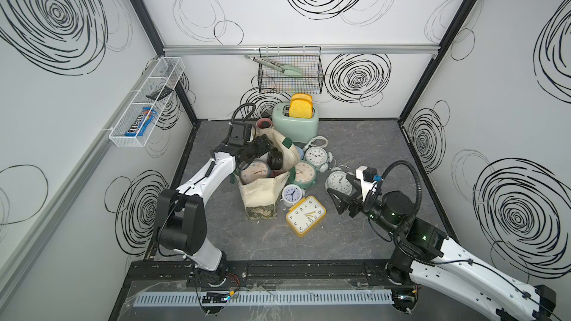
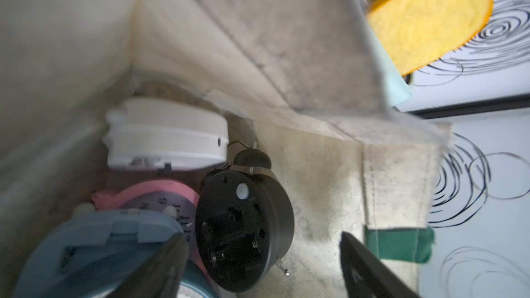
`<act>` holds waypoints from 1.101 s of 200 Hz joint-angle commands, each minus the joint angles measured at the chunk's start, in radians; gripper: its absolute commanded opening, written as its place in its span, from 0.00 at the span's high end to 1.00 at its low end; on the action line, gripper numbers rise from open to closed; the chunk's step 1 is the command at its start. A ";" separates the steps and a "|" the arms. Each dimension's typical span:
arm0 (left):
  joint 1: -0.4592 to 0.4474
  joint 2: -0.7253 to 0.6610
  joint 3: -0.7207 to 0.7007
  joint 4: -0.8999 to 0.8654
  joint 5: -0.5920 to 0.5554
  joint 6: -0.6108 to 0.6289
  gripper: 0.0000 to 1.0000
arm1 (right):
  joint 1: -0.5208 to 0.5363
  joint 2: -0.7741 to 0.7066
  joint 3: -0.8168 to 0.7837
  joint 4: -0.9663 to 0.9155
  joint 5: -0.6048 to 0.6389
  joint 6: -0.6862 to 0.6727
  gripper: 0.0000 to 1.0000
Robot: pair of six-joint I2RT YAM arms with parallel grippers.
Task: Put the alarm clock into the canvas bag
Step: Place the alarm at the canvas bag, then pick up the alarm from the center of the board.
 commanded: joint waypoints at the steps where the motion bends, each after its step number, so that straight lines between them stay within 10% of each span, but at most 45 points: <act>1: 0.007 -0.077 0.035 0.015 0.008 0.037 0.02 | -0.020 -0.001 0.000 -0.007 -0.016 0.025 0.03; 79: -0.013 -0.405 0.012 -0.057 -0.048 0.183 0.04 | -0.145 0.109 0.073 -0.127 0.039 0.139 0.03; 176: -0.324 -0.750 -0.305 -0.039 0.036 0.467 0.04 | -0.415 0.427 0.183 -0.231 -0.013 0.243 0.00; 220: -0.352 -0.852 -0.481 0.102 0.125 0.421 0.04 | -0.625 0.654 0.239 -0.161 -0.155 0.177 0.21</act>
